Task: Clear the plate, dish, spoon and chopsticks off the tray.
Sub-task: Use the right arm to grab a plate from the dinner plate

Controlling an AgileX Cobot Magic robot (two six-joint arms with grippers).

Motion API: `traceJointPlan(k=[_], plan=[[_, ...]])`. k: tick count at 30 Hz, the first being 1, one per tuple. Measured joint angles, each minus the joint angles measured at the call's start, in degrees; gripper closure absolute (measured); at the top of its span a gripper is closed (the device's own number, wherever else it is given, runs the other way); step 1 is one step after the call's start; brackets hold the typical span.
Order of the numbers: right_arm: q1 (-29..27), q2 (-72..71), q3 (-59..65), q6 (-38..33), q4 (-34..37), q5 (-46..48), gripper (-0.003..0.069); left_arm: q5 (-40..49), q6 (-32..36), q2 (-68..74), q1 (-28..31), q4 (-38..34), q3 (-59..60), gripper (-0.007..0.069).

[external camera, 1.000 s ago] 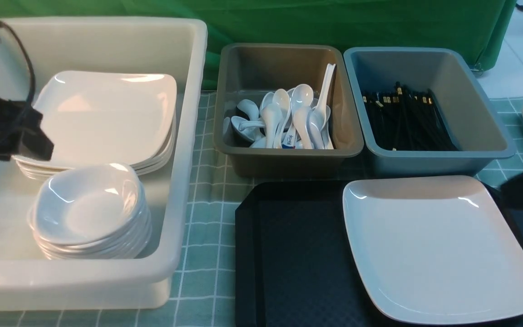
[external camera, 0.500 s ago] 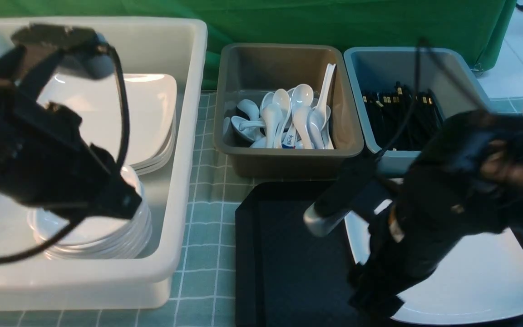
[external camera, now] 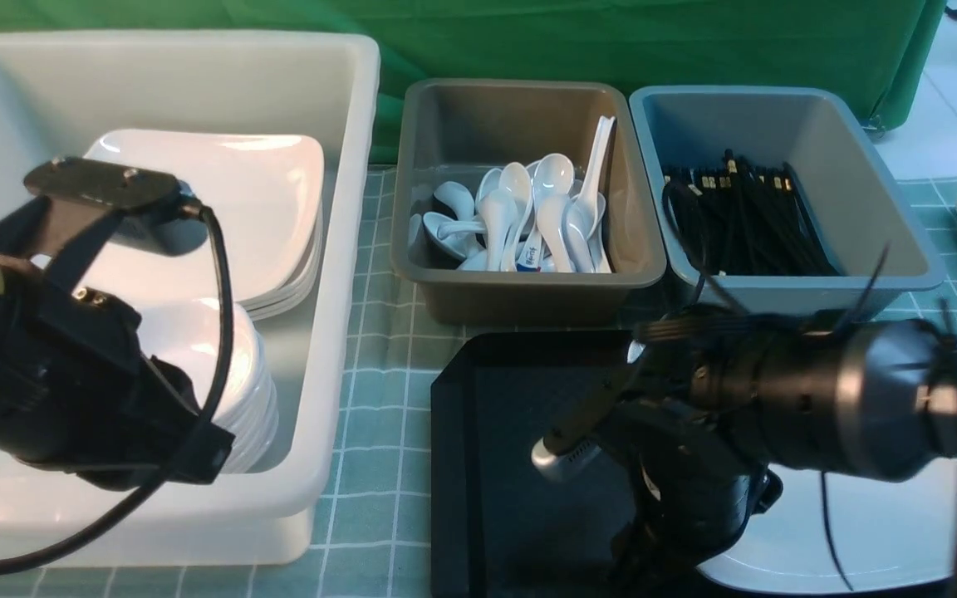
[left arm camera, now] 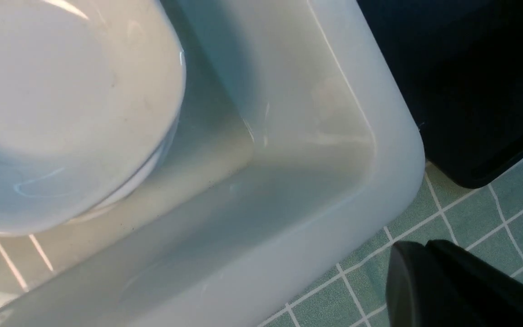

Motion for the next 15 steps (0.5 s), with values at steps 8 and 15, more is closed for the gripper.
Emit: traceJointPlan(k=[8,15], plan=[[0.43,1.54,-0.89,0.24,-0.57,1.27,0.0395,0.0,-0.11,-0.15,0.0,-0.06,0.0,0.0624],[0.37,-2.42,-0.34,-2.04,2.92,1.28,0.0418,0.0,-0.17,-0.16,0.0,0.01,0.0,0.0624]])
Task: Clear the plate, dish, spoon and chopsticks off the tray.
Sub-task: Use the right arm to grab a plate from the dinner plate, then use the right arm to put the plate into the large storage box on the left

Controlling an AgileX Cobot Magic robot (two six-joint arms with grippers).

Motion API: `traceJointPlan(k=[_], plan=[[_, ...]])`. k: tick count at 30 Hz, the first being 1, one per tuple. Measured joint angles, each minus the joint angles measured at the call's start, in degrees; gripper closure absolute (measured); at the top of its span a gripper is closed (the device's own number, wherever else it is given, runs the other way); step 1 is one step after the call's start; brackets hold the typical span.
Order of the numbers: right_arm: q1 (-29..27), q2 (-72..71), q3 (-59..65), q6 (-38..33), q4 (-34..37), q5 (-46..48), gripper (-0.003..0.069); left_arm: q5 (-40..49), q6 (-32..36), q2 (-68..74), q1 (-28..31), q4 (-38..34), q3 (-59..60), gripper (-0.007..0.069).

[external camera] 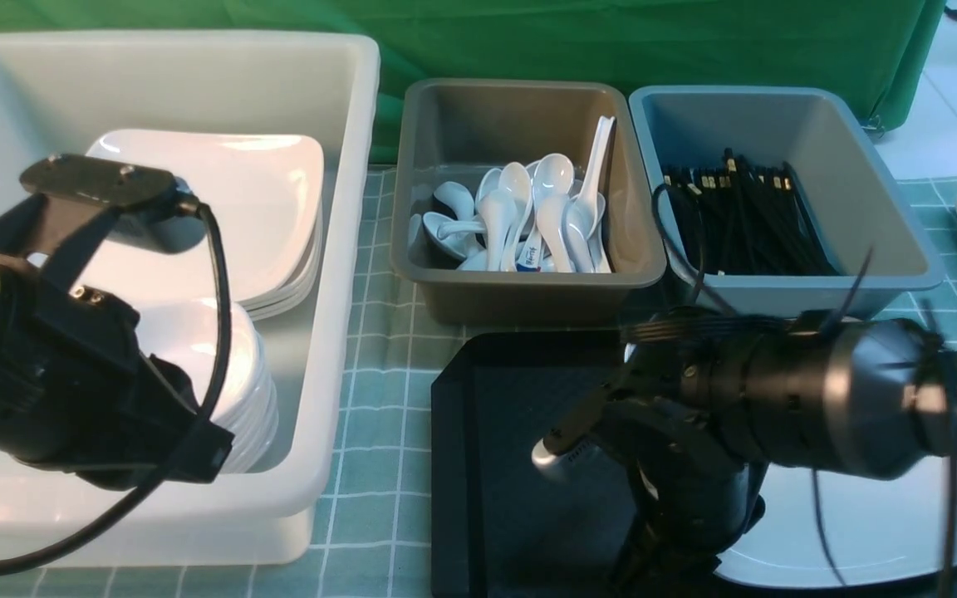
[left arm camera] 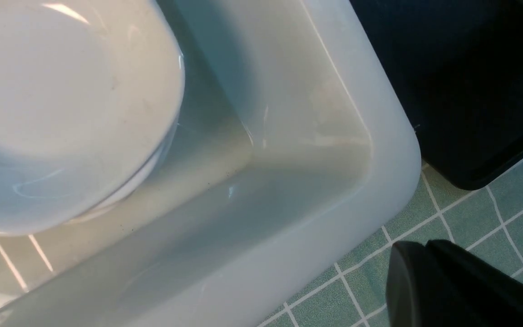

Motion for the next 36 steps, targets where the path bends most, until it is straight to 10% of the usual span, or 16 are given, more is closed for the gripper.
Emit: traceJointPlan(k=[7,25,36], plan=[[0.0,-13.55,0.06,-7.88,13.13,-1.21,0.0473,0.0,0.0,0.0,0.0,0.93,0.0,0.0622],[0.0,-29.32,-9.53,-9.14,18.05,5.44,0.0601,-0.47,-2.66,0.0,0.0,4.85,0.0,0.0616],[0.0,-29.62,-19.69,-11.08,17.98,9.28,0.0601,0.29,-19.93,0.0,1.87,19.5,-3.56,0.0616]])
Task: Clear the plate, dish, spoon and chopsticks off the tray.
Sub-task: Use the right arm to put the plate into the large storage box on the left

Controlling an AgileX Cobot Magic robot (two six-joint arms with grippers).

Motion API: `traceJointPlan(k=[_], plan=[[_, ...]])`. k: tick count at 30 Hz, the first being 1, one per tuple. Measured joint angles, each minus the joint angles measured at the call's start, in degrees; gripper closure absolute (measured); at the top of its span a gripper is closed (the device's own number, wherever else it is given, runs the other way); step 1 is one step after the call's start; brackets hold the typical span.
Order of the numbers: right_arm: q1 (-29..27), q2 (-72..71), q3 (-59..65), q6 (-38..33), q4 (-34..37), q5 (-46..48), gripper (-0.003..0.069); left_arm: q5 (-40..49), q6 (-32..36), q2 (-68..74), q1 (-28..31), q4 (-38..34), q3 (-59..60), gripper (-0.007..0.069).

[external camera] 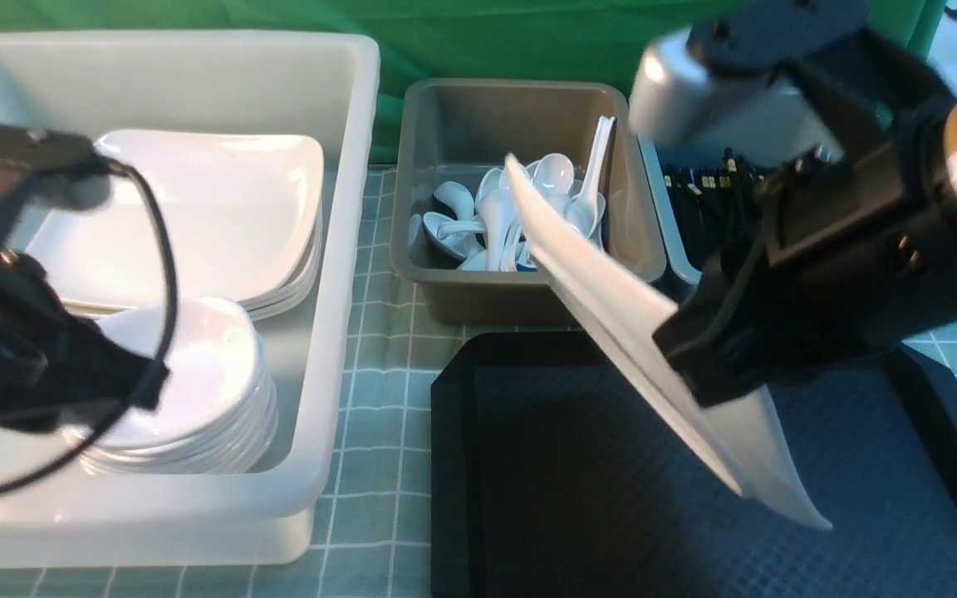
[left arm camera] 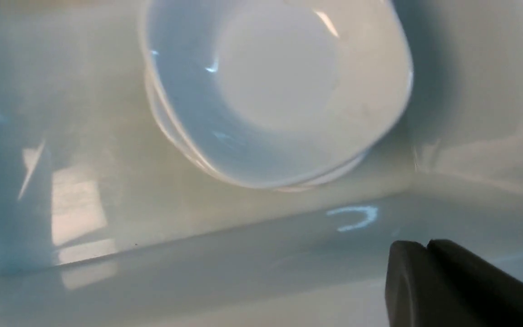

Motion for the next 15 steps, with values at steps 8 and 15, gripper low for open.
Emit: traceJointPlan(k=[8,15], plan=[[0.0,1.51,-10.7,-5.35,-0.29,-2.39,0.0601,-0.56,1.64,-0.05,14.69,-3.5,-4.01,0.0616],[0.0,12.4,-21.14,-12.02,-1.27,-10.2,0.0601,-0.61,10.21,-0.05,34.15,-18.55,-4.01,0.0615]])
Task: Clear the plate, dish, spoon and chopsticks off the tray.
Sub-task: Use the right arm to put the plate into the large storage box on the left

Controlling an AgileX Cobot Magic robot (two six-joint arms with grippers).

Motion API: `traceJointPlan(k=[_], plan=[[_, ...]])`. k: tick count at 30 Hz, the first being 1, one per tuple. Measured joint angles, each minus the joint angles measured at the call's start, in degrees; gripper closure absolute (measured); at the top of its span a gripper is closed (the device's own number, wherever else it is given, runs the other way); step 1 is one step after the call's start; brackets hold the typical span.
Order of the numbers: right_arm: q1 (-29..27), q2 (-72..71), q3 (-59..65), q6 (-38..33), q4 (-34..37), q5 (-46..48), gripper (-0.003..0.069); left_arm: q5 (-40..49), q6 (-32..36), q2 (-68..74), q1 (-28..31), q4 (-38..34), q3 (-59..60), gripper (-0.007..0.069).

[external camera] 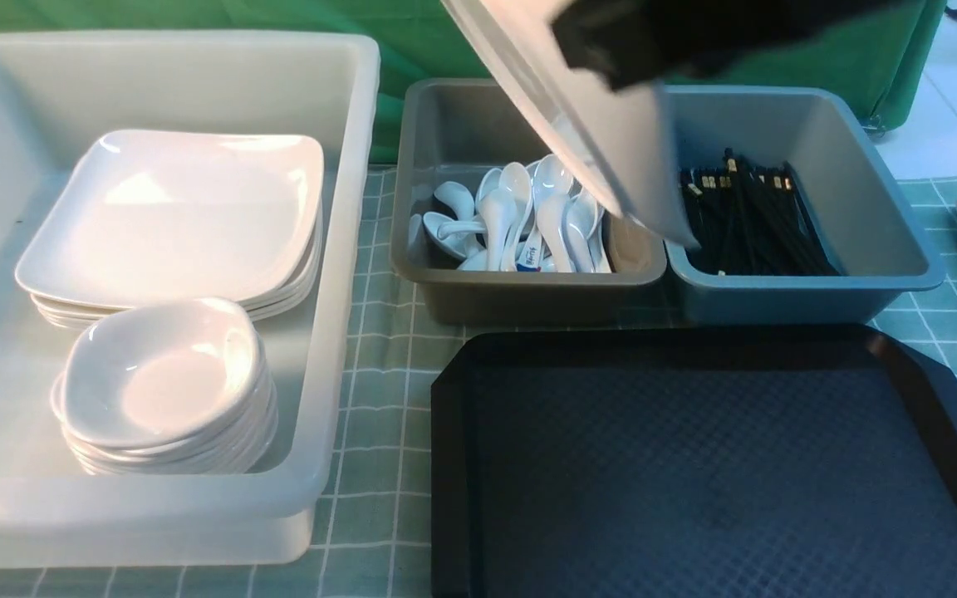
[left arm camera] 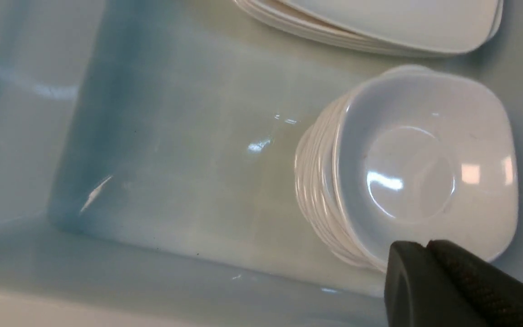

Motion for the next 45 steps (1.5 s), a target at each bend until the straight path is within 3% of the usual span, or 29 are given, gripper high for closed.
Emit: traceJointPlan(k=[5,11,17,26,45], plan=[[0.0,8.95,-5.43,-5.67,0.0,-7.44,0.0601,0.64,5.61,-0.25,4.73,-7.73,0.0,0.0615],[0.0,18.17,-9.08,-13.23,0.0,-17.33,0.0601,0.93,6.22,-3.09,5.01,-7.9,0.0,0.0615],[1.22,26.57,-9.39,-26.73,-0.27,-28.05,0.0601,0.33,6.33,-6.22,5.08,-7.85,0.0,0.0615],[5.46,33.93,-9.39,-45.58,-0.21,-35.55,0.0601,0.53,6.33,-7.33,5.08,-7.85,0.0,0.0615],[8.49,39.98,-9.39,-54.09,-0.31,-35.8,0.0601,0.52,6.33,-7.33,5.08,-8.04,0.0,0.0615]])
